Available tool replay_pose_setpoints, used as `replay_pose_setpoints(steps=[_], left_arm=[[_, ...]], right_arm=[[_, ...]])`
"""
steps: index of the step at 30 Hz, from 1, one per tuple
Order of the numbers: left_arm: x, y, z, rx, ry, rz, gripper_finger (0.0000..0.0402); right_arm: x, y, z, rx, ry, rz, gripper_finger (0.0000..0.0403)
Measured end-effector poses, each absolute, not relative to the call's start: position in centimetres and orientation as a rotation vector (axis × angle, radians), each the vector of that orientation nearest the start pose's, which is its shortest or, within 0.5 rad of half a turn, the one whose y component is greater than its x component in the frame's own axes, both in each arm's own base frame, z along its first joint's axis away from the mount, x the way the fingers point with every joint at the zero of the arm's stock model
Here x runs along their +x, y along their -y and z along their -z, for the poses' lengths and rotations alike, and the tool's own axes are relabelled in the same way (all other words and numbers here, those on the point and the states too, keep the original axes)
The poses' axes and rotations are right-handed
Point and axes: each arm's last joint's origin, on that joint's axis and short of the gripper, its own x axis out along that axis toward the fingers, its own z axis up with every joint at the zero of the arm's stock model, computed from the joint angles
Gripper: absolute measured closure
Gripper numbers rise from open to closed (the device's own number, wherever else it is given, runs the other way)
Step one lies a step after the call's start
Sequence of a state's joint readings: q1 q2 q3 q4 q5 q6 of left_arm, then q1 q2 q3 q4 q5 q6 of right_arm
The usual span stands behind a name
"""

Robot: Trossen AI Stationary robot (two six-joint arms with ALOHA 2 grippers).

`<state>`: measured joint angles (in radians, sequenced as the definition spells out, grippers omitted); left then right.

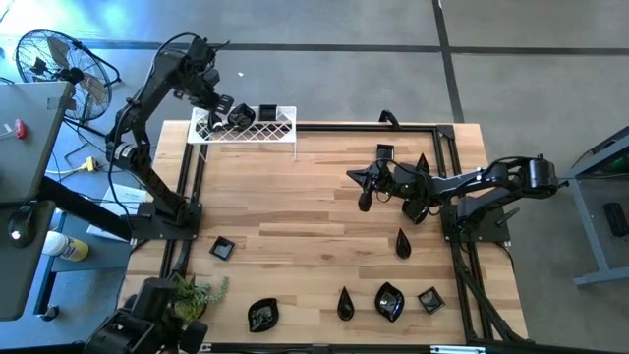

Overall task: Pick & Place Mini shaped plates
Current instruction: Stack the drop-shaped plate on top of the drop-shaped plate on the shelf

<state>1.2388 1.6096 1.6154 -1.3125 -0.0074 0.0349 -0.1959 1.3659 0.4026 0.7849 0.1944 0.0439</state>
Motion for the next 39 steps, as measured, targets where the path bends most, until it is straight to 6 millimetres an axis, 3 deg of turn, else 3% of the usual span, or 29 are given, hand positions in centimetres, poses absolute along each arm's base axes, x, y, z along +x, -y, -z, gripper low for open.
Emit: replay_pose_setpoints(steps=[8, 14, 17, 25, 39], left_arm=[[9.7, -28.1, -33.5, -0.821, -1.146, -1.045, 0.0336], [10.0, -28.1, -33.5, -0.81, -1.136, -1.01, 0.0379], [11.1, -28.0, -32.9, -0.793, -1.114, -0.959, 0.0398], [12.6, -27.6, -30.6, -0.741, -1.16, -0.891, 0.0395], [12.2, -26.8, -31.2, -0.699, -1.204, -0.902, 0.0394]], right_arm=[[24.4, 5.4, -17.8, 0.043, -0.17, 0.392, 0.0401], [24.4, 5.4, -17.8, 0.044, -0.17, 0.39, 0.0397], [24.4, 5.4, -17.8, 0.043, -0.169, 0.39, 0.0398], [24.4, 5.4, -17.8, 0.043, -0.169, 0.39, 0.0398], [24.4, 5.4, -17.8, 0.043, -0.17, 0.39, 0.0396]])
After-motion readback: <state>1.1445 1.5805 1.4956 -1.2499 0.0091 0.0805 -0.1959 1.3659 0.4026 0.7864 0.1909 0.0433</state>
